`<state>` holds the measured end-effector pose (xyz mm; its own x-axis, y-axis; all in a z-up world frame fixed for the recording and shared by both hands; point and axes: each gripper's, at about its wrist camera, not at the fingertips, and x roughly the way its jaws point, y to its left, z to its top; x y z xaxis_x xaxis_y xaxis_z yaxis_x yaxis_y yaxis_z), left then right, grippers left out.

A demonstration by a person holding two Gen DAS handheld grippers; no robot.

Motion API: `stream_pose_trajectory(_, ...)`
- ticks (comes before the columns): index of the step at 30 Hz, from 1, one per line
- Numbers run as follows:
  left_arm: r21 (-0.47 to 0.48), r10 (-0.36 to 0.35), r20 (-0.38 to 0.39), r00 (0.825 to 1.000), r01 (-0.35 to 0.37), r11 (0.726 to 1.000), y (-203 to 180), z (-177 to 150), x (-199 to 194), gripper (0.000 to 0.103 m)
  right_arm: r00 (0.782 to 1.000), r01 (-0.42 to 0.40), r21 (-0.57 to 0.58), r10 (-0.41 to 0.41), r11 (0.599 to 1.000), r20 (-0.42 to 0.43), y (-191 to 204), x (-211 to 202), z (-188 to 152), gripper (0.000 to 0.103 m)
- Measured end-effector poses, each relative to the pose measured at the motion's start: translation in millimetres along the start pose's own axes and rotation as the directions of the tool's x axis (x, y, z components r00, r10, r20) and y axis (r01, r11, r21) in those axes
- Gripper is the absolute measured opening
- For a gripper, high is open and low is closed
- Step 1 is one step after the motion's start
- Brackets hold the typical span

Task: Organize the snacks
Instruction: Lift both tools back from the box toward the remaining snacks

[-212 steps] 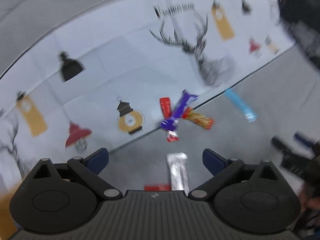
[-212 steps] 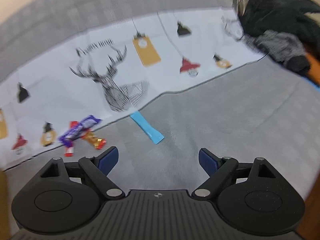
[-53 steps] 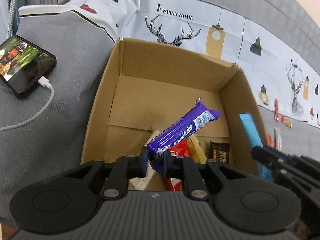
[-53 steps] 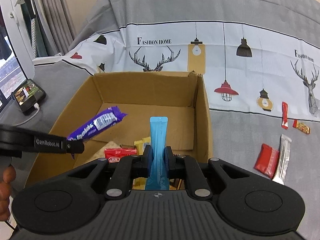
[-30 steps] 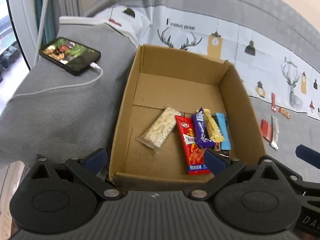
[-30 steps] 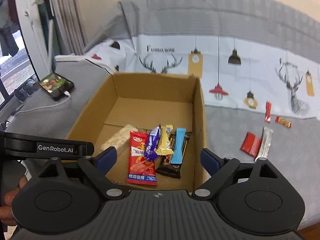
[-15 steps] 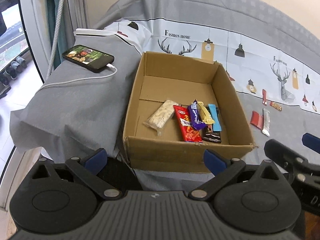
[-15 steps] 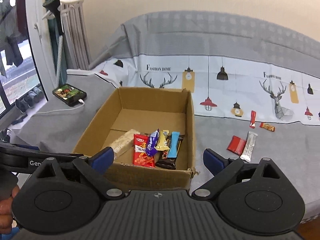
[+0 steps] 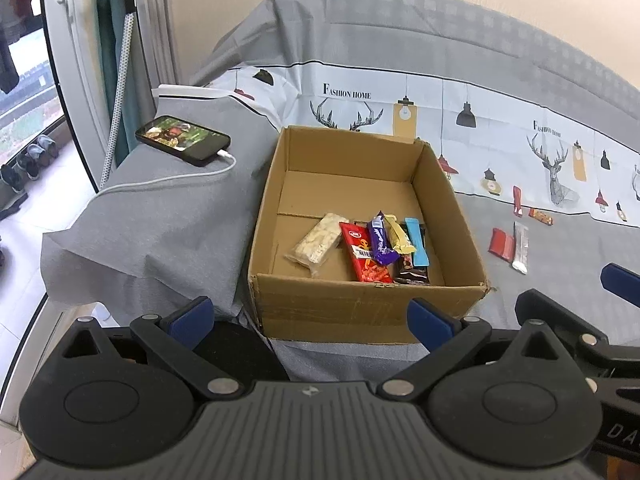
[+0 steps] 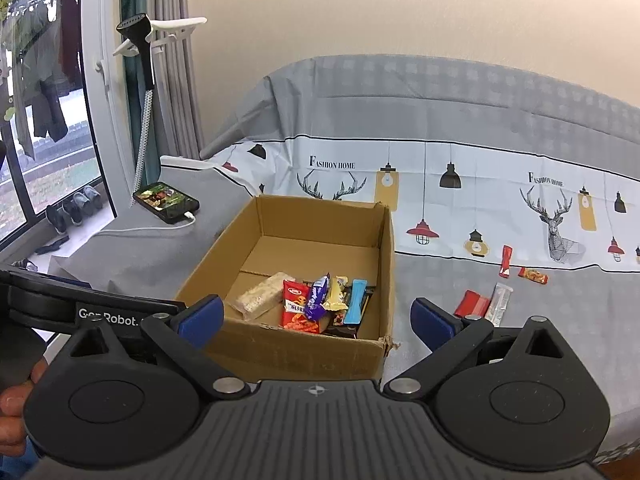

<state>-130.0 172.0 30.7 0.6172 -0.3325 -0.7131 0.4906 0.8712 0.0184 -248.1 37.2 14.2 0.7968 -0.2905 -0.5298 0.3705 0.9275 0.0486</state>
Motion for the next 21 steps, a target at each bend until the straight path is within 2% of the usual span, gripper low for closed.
stream_pose_trajectory(10, 0.01, 0.001, -0.004, 1.0, -0.001, 1.0, -2.4, -0.1, -0.5, 0.103, 1.0, 0.0, -0.011, 0.0, 1.0, -0.001, 1.6, -1.2, -1.6, 0.1)
stream_pose_trajectory(21, 0.026, 0.004, -0.054, 0.999, -0.003, 1.0, -5.1, 0.6, 16.6, 0.103, 0.999, -0.008, 0.004, 0.008, 1.0, -0.043, -3.4, 11.5, -3.9, 0.1)
